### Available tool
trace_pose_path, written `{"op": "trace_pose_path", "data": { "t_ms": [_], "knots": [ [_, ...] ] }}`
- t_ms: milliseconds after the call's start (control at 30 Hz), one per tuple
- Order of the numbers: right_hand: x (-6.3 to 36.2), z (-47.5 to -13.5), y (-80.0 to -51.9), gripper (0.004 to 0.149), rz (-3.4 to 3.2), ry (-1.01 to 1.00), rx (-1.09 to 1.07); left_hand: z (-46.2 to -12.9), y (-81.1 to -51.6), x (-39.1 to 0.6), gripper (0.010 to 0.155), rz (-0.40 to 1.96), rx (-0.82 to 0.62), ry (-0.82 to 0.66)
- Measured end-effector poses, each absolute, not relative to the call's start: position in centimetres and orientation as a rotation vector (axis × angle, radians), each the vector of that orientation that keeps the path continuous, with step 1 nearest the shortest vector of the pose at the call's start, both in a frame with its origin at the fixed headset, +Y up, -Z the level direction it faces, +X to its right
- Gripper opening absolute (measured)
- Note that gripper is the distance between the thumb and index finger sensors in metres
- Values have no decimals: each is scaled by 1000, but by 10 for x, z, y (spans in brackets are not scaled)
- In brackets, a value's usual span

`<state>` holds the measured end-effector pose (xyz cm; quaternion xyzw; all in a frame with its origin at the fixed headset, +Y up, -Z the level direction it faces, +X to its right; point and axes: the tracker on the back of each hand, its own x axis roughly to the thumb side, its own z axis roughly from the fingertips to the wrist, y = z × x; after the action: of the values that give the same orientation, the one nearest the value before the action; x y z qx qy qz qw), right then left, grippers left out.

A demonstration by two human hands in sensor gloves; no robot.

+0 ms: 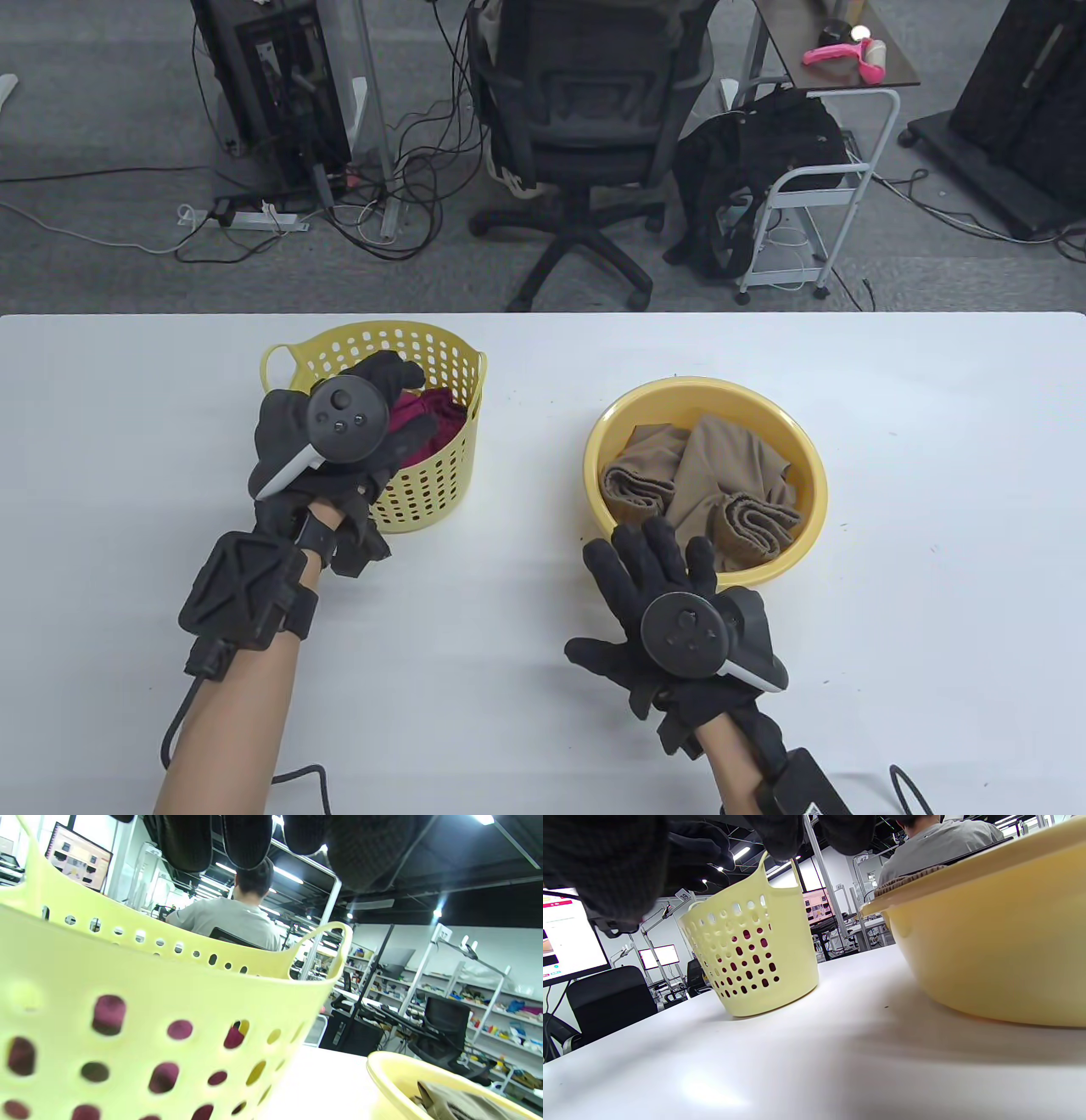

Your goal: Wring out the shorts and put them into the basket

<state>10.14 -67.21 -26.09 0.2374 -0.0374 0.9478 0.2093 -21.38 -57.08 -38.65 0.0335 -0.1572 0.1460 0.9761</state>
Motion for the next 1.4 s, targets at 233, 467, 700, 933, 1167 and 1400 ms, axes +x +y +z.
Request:
{"op": "trace_pose_path", "data": {
  "t_ms": [233,467,700,933,1167,1400],
  "knots": [
    [99,-261,-673,97,2642,-80,670,-352,-575,-205,80,174,59,-445],
    [96,-260,-674,97,2652,-62,681,-305,-583,-192,88,64,163,-524],
    [93,-259,-674,97,2664,-61,696,-272,-607,-179,96,-17,185,-568],
    [92,-259,-675,98,2670,-54,704,-265,-632,-174,96,-28,171,-561],
    [90,-258,-675,98,2677,-39,710,-264,-656,-171,97,-11,147,-552],
    [90,-257,-676,98,2677,-31,710,-265,-680,-169,96,-19,79,-547]
  ]
}}
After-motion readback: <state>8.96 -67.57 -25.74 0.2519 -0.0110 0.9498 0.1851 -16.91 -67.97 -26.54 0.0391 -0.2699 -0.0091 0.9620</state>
